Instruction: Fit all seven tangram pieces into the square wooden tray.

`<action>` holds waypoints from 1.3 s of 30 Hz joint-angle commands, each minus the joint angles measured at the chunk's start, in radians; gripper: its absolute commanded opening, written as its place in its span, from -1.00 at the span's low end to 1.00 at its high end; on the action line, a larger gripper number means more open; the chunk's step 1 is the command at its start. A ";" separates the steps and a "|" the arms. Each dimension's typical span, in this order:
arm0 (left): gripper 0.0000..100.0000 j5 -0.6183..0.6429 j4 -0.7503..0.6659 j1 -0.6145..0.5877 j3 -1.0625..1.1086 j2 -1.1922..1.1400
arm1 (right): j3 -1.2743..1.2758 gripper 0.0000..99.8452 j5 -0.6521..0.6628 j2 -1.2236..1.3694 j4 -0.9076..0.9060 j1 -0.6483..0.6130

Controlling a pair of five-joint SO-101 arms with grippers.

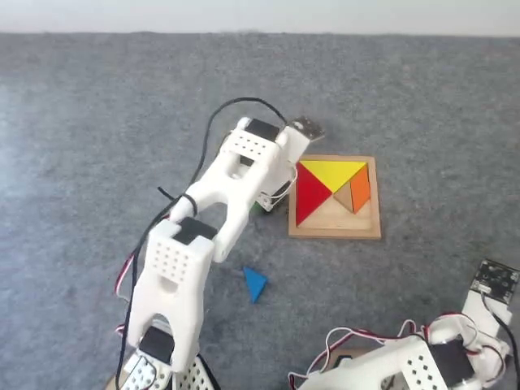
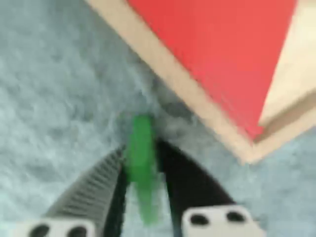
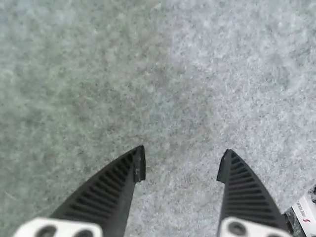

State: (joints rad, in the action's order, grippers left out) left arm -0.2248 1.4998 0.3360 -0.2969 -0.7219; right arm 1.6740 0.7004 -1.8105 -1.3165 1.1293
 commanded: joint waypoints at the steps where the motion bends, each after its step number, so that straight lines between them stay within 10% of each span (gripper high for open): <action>1: -0.81 0.011 -0.015 0.002 -0.002 -0.002 | 0.011 -0.50 0.015 -0.004 -0.025 0.008; 14: -0.97 0.075 0.224 0.189 -0.392 0.170 | 0.011 -0.50 0.015 -0.004 -0.025 0.008; 39: -0.97 0.084 -0.015 0.397 -0.414 -0.147 | 0.011 -0.50 0.015 -0.004 -0.025 0.008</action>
State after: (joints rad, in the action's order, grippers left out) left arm -0.1450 1.4937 0.7350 -0.6790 -0.8876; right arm 1.6740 0.7004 -1.8105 -1.3165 1.1293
